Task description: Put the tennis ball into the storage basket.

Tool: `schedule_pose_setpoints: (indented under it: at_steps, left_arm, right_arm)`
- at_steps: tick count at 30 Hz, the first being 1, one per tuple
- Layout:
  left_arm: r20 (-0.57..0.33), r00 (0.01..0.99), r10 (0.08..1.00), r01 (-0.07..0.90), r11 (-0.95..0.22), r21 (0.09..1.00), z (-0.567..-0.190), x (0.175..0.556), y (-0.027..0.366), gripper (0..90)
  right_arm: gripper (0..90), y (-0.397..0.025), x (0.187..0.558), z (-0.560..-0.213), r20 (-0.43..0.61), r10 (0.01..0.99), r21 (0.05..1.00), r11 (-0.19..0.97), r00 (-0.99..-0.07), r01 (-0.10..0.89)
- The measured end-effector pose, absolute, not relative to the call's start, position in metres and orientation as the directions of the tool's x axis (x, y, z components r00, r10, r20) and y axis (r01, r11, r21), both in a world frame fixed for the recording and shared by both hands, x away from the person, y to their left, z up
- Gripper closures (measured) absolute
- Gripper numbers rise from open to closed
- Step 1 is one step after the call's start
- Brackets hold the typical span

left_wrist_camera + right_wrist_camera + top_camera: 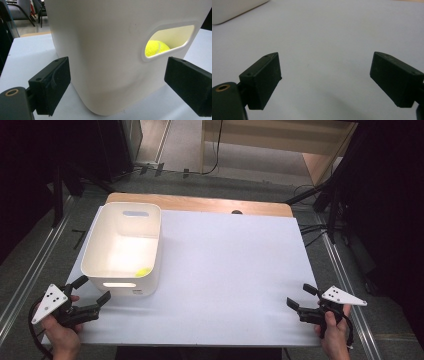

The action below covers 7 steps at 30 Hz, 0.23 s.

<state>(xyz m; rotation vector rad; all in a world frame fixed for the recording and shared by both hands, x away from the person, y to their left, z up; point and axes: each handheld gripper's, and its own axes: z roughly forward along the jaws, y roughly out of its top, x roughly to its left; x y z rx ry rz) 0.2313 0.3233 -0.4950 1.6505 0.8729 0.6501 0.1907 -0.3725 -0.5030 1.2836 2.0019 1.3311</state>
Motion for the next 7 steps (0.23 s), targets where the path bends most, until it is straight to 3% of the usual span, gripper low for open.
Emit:
schedule_pose_setpoints:
  at_steps: [7]
  left_arm:
    - [-0.025,0.577,0.816,0.211,-0.119,0.97,-0.495,0.2315,0.3239,7.2]
  right_arm:
    - [9.1,-0.3742,0.1879,-0.5039,0.143,0.867,0.88,0.109,-0.477,0.461]
